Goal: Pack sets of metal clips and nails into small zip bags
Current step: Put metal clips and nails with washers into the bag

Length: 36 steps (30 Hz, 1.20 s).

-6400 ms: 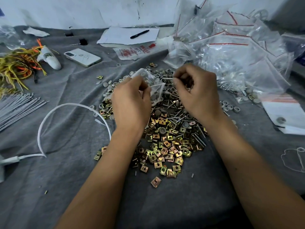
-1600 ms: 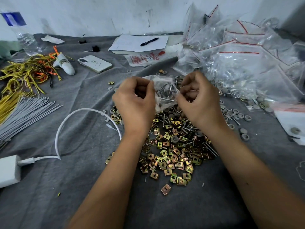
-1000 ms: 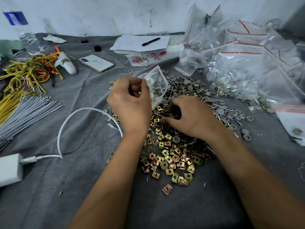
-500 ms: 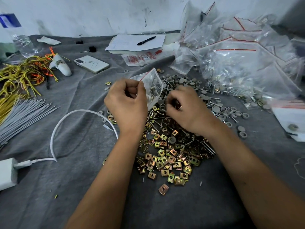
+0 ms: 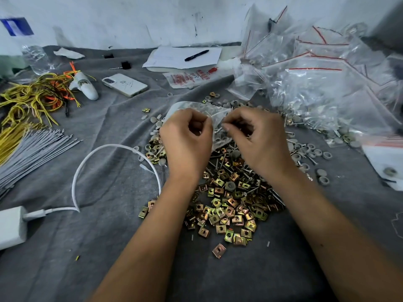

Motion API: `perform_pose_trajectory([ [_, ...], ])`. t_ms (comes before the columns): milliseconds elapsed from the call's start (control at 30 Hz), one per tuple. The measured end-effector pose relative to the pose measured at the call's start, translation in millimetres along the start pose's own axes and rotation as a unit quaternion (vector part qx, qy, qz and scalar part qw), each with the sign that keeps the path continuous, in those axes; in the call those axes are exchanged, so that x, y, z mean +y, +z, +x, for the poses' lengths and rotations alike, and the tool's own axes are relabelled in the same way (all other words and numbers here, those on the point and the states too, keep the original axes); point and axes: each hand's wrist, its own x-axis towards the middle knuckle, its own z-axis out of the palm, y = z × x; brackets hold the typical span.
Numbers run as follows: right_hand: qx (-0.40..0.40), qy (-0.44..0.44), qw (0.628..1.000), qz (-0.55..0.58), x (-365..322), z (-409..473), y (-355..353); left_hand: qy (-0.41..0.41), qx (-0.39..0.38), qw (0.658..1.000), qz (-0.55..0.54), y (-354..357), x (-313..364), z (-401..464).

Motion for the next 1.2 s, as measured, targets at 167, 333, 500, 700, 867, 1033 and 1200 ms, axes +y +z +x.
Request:
perform_pose_trajectory([
  [167,0.026,-0.003,1.0,0.001,2,1,-2,-0.047,0.023,0.998,-0.028,-1,-2,2],
  [333,0.036,0.01,0.999,-0.001,3,-1,-3,-0.13,0.069,0.985,-0.085,-2,-8,8],
  [500,-0.242,-0.037,0.963,-0.116,-4,-5,7,-0.154,0.105,0.974,-0.126,-5,-10,10],
  [700,-0.352,0.008,0.916,-0.194,-6,-2,11,-0.154,0.106,0.975,-0.116,-4,-16,11],
  [867,-0.339,-0.018,0.931,-0.133,-3,-1,3,-0.151,0.103,0.978,-0.099,-3,-14,10],
  [1033,-0.188,0.006,0.981,0.044,-1,4,-15,-0.124,0.085,0.986,-0.071,-4,-10,8],
  [1200,-0.103,-0.015,0.995,-0.002,22,6,-27,-0.048,0.031,0.998,-0.013,1,-4,1],
])
